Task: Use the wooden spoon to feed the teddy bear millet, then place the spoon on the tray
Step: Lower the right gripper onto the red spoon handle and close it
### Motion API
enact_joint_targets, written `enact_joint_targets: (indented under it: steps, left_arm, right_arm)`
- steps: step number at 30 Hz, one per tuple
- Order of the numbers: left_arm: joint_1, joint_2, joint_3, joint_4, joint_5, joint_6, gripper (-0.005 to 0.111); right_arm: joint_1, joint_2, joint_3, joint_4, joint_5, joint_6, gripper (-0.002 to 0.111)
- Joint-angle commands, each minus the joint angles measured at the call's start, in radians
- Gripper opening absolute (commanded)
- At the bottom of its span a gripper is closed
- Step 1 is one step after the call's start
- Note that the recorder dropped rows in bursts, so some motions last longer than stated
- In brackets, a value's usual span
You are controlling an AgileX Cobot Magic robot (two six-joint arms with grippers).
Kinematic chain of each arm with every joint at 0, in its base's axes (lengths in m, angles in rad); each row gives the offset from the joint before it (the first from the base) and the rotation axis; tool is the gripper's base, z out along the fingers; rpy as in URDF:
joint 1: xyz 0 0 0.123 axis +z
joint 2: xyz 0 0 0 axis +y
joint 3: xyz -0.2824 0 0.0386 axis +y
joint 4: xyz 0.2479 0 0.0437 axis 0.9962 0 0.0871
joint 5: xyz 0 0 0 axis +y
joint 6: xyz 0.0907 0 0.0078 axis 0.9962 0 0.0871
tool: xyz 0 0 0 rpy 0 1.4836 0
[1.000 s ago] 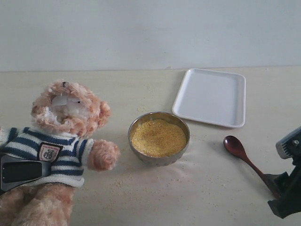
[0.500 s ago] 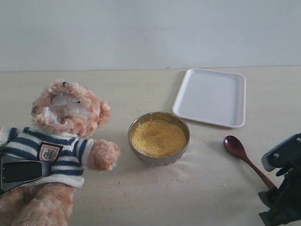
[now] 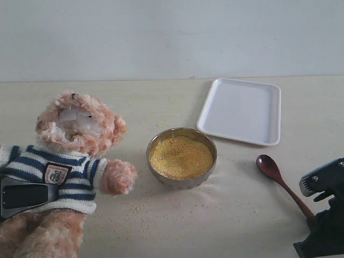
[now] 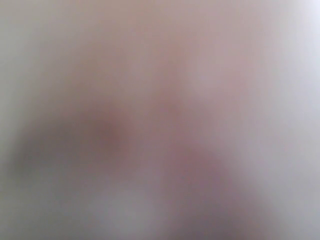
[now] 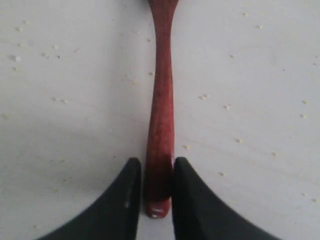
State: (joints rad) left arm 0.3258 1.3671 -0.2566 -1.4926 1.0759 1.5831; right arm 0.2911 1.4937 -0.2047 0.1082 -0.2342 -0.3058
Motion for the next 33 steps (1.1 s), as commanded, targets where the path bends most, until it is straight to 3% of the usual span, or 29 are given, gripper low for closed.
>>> enact_joint_targets:
  steps: [1, 9, 24, 33]
  left_arm:
    - [0.004, -0.007, 0.003, -0.015, 0.02, 0.007, 0.005]
    - [0.004, -0.007, 0.003, -0.015, 0.02, 0.007, 0.005]
    - [0.004, -0.007, 0.003, -0.015, 0.02, 0.007, 0.005]
    - [0.004, -0.007, 0.003, -0.015, 0.02, 0.007, 0.005]
  right_arm:
    - [-0.003, 0.004, -0.007, 0.002, 0.008, 0.012, 0.004]
    - [-0.003, -0.044, -0.123, 0.002, 0.276, 0.012, 0.003]
    - [-0.003, -0.077, -0.168, -0.012, 0.373, 0.008, 0.004]
    - [-0.003, -0.133, -0.168, -0.026, 0.365, 0.008, 0.054]
